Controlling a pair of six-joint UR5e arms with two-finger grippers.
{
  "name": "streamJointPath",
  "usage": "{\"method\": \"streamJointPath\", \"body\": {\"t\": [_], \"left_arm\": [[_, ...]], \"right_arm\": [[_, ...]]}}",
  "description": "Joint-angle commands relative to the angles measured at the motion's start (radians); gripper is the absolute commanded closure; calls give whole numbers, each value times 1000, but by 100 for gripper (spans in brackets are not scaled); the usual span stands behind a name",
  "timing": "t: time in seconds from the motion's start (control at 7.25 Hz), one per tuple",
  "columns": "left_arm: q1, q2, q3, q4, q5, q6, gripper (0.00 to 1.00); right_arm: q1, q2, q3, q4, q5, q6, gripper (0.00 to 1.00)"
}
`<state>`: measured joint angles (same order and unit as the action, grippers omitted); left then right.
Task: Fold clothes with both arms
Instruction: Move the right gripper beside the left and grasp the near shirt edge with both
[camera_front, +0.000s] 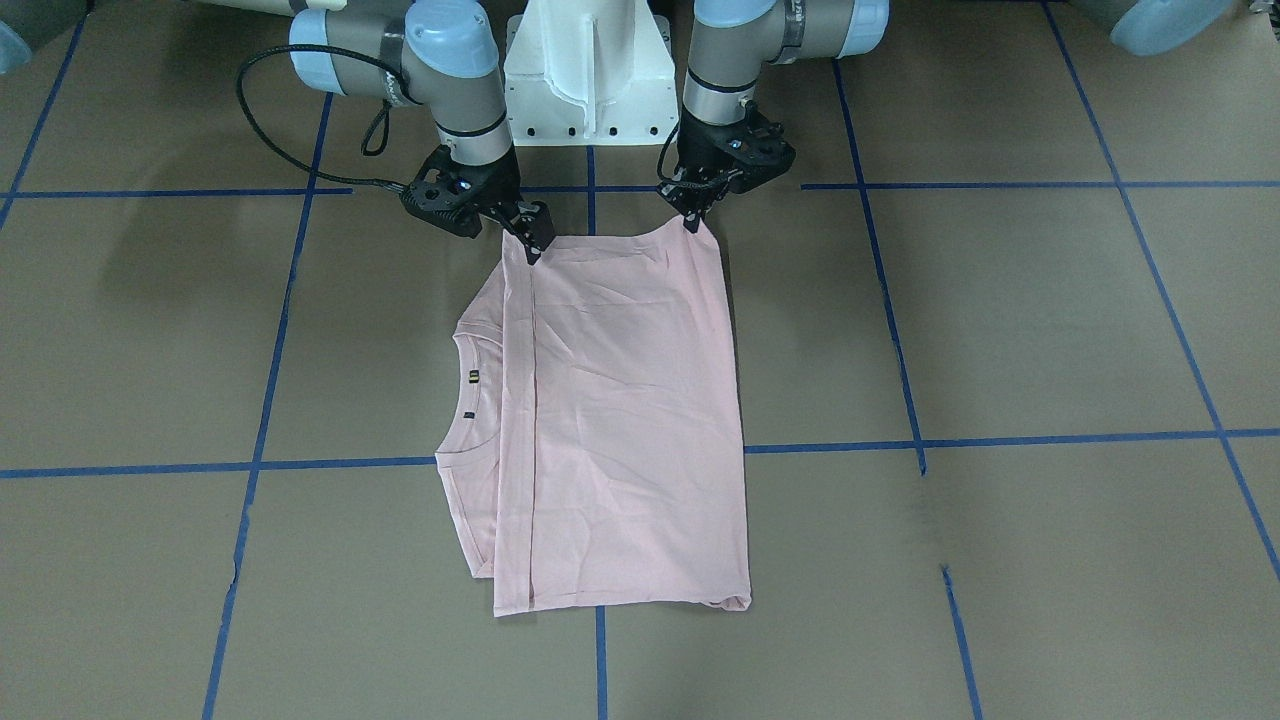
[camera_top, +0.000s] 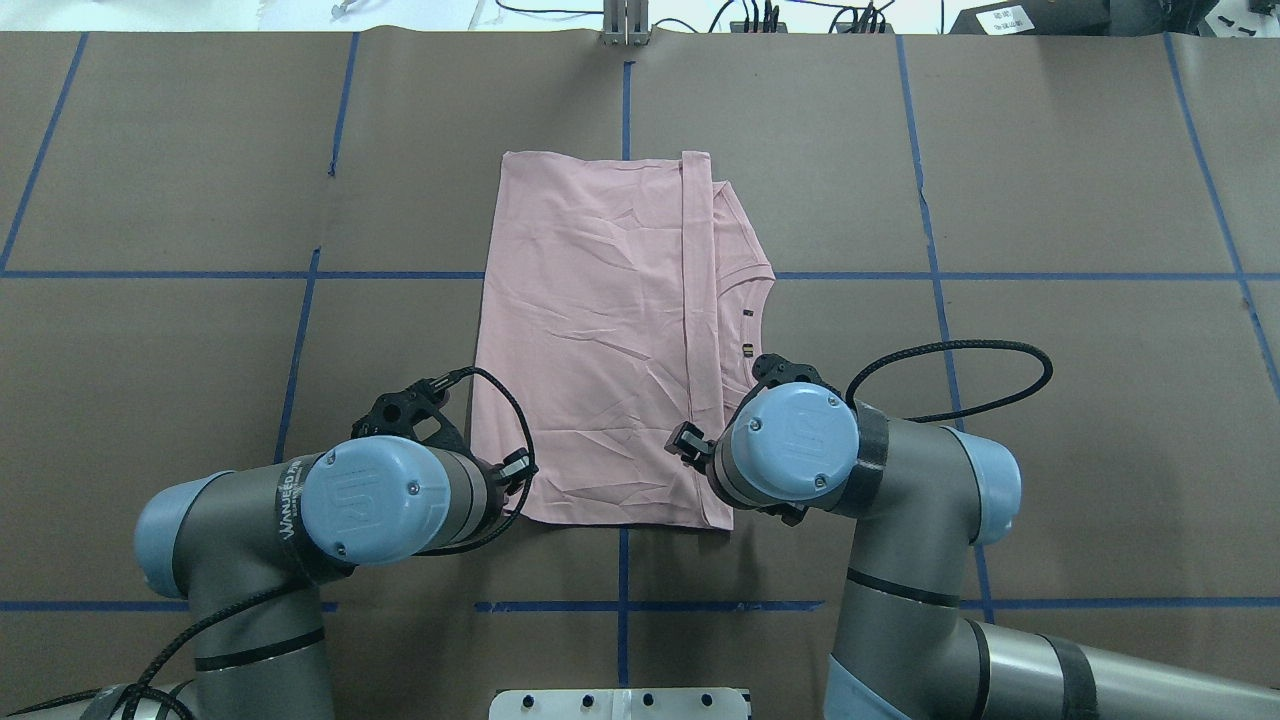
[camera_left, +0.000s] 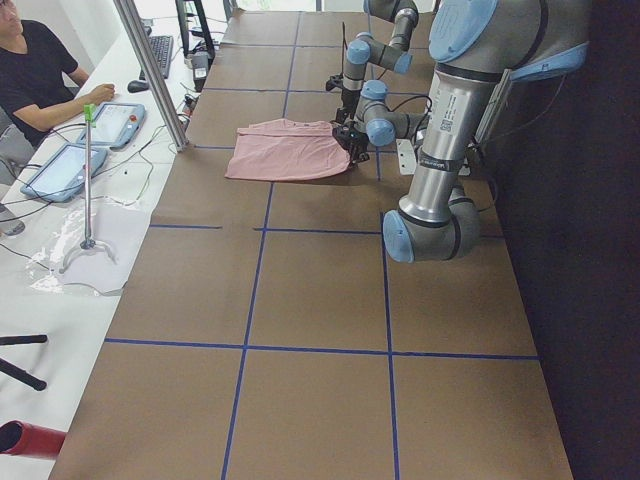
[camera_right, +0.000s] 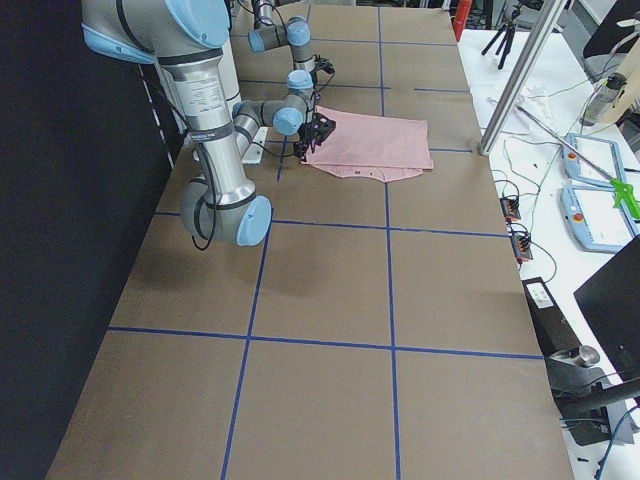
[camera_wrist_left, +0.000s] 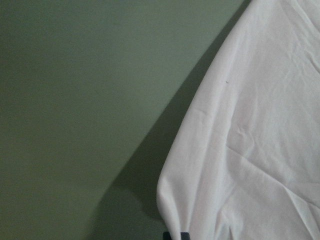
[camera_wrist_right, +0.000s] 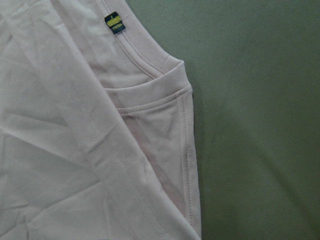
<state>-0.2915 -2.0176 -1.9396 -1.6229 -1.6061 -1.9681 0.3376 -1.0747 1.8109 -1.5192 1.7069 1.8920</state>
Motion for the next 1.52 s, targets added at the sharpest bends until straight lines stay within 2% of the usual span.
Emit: {"method": "streamJointPath", "body": {"t": [0.0,0.55,0.97,1.1,1.24,1.38], "left_arm": [[0,-1,1,0,0,0,100],[0,-1,-1,0,0,0,100],[0,-1,-1,0,0,0,100],[0,-1,1,0,0,0,100],[0,0,1,0,0,0,100],[0,-1,1,0,0,0,100]], "right_arm": [[-2,10,-36,-1,-6,-4,0],[-9,9,-51,-1,-4,-2,2],[-11,10,-53,-1,-4,-4,29],[-11,12,-53,-1,-3,-4,52],[-9,12,-51,-1,-1,-13,81],[-9,10,-51,-1,-1,-17,99]]}}
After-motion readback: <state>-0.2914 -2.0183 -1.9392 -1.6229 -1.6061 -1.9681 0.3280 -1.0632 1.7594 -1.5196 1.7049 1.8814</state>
